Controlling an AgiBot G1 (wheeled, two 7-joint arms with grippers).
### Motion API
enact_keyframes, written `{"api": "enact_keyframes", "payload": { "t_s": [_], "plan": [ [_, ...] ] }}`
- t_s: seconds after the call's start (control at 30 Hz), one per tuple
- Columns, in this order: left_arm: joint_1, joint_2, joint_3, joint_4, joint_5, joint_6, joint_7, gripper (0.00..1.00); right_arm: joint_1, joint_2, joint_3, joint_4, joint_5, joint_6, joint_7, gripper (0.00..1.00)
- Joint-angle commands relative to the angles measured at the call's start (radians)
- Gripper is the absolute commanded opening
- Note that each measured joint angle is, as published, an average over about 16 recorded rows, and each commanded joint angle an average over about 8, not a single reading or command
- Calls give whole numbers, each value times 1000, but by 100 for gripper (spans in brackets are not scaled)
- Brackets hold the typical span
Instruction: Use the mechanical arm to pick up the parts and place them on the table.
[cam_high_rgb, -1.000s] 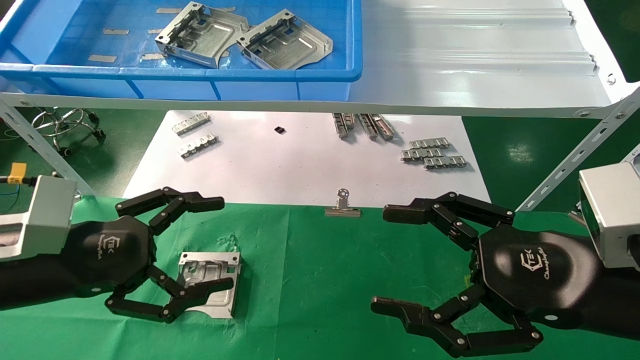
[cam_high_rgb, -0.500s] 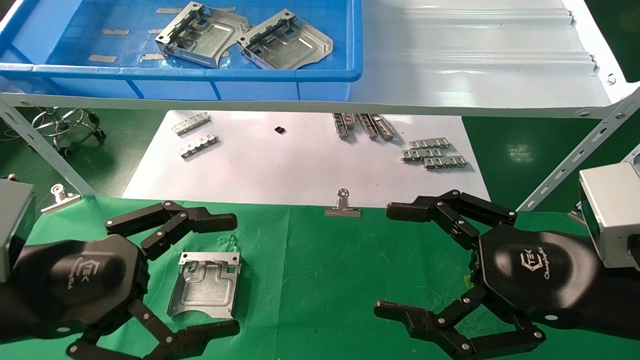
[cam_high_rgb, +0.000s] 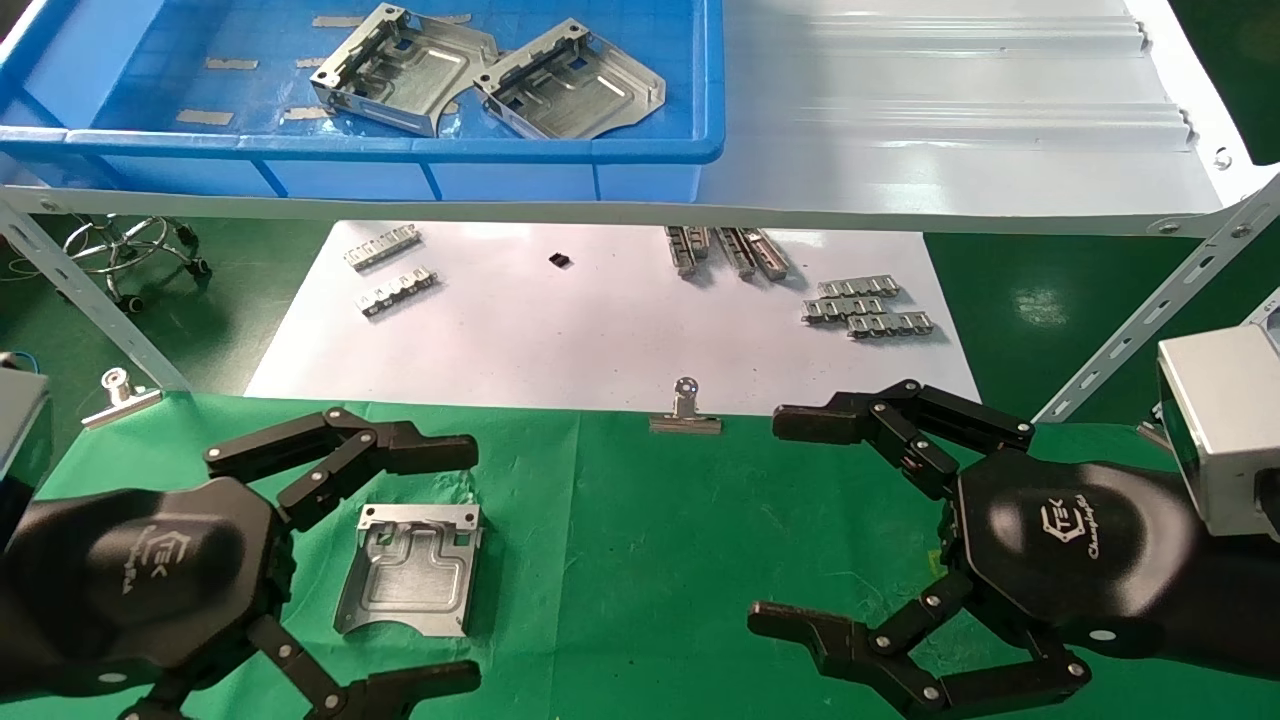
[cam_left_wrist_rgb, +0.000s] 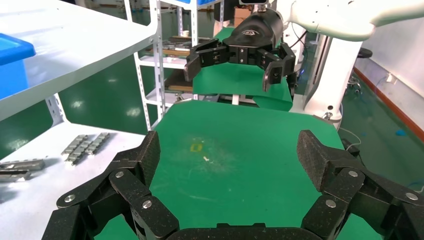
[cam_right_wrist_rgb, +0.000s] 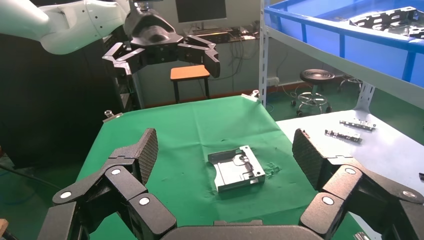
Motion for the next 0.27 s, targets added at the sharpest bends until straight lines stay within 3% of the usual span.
{"api": "enact_keyframes", "payload": {
  "t_s": [0.03,0.27],
  "plan": [
    [-2,1,2,5,2,0,3,100,0,0,0,0,0,0,0,100],
    [-6,3,6,13,4,1,7,100,0,0,0,0,0,0,0,100]
  ]
}}
